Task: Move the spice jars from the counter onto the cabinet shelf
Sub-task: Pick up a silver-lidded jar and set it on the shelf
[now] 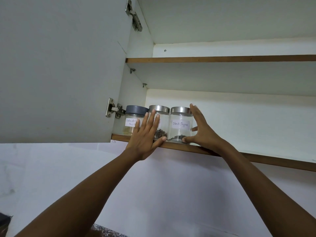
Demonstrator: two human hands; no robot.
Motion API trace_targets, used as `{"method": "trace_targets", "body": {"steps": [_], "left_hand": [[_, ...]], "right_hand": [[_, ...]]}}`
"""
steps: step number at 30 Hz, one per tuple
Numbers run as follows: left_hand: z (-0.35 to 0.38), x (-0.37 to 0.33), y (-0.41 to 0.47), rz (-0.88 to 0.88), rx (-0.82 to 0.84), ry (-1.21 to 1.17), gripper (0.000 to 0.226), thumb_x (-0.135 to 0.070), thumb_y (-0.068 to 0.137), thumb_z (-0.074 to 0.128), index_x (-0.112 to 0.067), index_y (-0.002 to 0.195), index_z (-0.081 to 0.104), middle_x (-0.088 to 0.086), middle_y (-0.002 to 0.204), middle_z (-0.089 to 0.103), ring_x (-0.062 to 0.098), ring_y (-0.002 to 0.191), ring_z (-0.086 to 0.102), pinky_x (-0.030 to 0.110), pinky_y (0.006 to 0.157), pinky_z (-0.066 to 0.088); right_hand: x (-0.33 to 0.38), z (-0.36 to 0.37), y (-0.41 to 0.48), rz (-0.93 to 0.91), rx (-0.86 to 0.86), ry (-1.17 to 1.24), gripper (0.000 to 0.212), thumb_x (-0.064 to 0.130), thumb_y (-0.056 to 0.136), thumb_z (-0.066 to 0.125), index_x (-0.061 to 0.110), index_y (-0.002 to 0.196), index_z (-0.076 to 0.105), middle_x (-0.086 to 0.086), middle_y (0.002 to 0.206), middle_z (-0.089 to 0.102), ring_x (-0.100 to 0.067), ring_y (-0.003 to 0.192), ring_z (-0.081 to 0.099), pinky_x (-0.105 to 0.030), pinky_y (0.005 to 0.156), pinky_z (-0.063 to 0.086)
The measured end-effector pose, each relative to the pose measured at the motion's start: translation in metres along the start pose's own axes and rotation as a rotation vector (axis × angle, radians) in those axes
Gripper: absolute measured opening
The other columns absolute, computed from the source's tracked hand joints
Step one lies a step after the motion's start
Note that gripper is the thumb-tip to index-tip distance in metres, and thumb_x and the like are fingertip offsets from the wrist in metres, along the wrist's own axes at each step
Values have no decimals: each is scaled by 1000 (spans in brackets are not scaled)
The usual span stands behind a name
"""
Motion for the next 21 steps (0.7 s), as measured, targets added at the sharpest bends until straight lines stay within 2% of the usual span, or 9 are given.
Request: {"method": "trace_targets", "body": {"steps": [2,4,6,8,10,12,15,18,21], "left_hand": [[-1,0,-4,-15,-15,7,87,-75,79,-11,-20,145,-20,1,153,-27,18,141,-25,43,116,-8],[-4,-4,-12,3,-29,18,86,-73,82,-5,-18,147,-15,3,155,-22,19,143,-22,44,116,-9],[-11,-13,-22,58,-45,28,82,-69,87,5,-19,150,-7,4,158,-13,22,145,-15,45,116,-7],[-24,-28,-34,106,-60,-8,76,-64,90,16,-18,150,12,5,158,8,25,146,1,48,117,2],[-41,-47,-48,154,-103,-85,60,-54,92,29,-18,139,41,5,146,39,25,139,27,48,114,19],[-56,-67,-67,203,-171,-178,43,-43,91,39,-18,120,58,0,125,57,20,125,45,41,105,32],[-71,-96,-102,231,-208,-304,32,-36,92,42,-19,109,63,-4,112,62,16,115,50,32,98,30],[-90,-121,-141,240,-162,-441,32,-35,93,41,-18,104,65,-4,103,66,18,104,56,29,91,32],[-106,-142,-189,157,-116,-620,34,-34,93,40,-16,99,67,-2,97,68,18,95,58,30,83,38]], "right_hand": [[2,-1,-8,17,-43,-64,122,25,66,82,36,145,-10,11,154,-20,-16,144,5,-40,112,27],[9,-6,-22,46,-135,-154,113,33,69,80,32,147,-1,7,156,-13,-20,143,7,-43,112,21],[22,-8,-43,28,-192,-269,91,31,74,75,29,146,20,4,156,7,-22,139,19,-44,108,24],[36,-8,-67,-22,-234,-338,63,25,77,72,24,134,45,2,145,36,-22,129,37,-42,102,31],[48,-8,-90,-32,-264,-293,38,18,78,70,19,115,62,2,121,59,-21,112,51,-42,96,40],[63,-9,-114,-11,-269,-224,23,12,76,71,15,99,69,5,100,65,-17,98,56,-42,90,45],[89,-10,-153,29,-251,-164,17,10,75,73,14,91,71,10,91,64,-13,93,58,-28,87,46],[116,-10,-205,102,-225,-148,16,14,76,75,16,91,71,11,91,64,-11,94,57,-9,82,38],[139,-6,-264,187,-192,-115,17,15,76,75,16,92,71,9,93,66,-9,94,57,-7,83,37]]}}
Point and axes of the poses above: each hand's wrist, its own y-axis towards the middle knuckle, its own z-axis out of the palm, x = y × z, the point moved 4 cm from there along y, towards the middle knuckle
